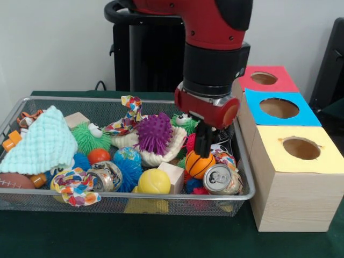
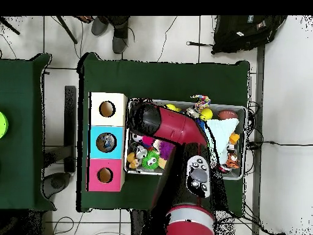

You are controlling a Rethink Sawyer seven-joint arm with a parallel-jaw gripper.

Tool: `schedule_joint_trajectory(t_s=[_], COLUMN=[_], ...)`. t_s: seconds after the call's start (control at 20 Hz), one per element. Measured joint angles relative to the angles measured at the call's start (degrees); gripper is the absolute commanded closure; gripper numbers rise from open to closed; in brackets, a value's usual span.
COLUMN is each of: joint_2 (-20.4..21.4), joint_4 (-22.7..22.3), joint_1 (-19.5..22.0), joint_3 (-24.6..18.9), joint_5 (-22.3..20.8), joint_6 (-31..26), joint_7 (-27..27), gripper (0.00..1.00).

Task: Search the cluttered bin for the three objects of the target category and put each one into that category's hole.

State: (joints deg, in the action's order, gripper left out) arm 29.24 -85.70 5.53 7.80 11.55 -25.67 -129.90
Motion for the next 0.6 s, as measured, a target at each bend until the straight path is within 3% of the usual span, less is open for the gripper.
schedule_joint_trajectory(t_s=[0.35,0.6], joint_2=[-2.02,-2.81], joint_4=[-2.07,-4.27], joint_1=[5.92,8.72], joint_3=[-3.77,-5.34], joint_5=[-5.59,-8.86], joint_6=[7.67,9.02], joint_7=[0.00,0.00], gripper=[1.00,1.00])
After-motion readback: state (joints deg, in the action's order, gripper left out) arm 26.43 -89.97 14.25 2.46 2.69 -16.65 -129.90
